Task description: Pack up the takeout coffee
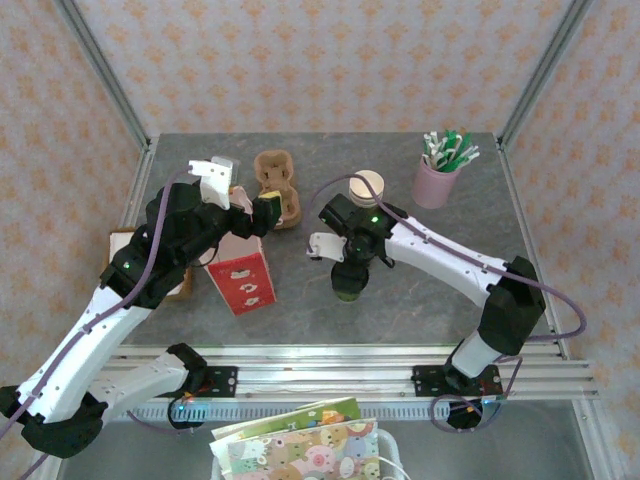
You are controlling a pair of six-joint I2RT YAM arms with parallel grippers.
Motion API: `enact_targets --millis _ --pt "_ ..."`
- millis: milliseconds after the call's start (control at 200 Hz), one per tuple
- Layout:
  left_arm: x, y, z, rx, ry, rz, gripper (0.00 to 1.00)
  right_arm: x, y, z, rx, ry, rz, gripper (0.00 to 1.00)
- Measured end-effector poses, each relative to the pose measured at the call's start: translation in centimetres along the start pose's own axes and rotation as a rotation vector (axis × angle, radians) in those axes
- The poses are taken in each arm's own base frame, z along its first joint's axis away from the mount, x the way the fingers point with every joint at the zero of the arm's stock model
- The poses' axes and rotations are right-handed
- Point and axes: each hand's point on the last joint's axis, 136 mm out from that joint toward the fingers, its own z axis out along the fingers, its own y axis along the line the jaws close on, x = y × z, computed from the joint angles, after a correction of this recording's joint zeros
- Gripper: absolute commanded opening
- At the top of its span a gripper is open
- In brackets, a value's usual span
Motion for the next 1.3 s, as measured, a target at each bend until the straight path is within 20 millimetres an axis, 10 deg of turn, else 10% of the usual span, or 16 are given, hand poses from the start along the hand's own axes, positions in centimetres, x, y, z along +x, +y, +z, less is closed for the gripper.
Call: enact_targets --millis 931,1301 --pt "-0.1 0.0 -0.1 0.0 -0.002 0.0 0.99 1.1 0.3 1.3 -0.019 0.013 0.018 0.99" --pt "-3.6 -0.8 -1.2 0.02 -0.067 -0.007 0.99 -0.3 -1.3 -0.9 0.039 -0.049 0.036 1.0"
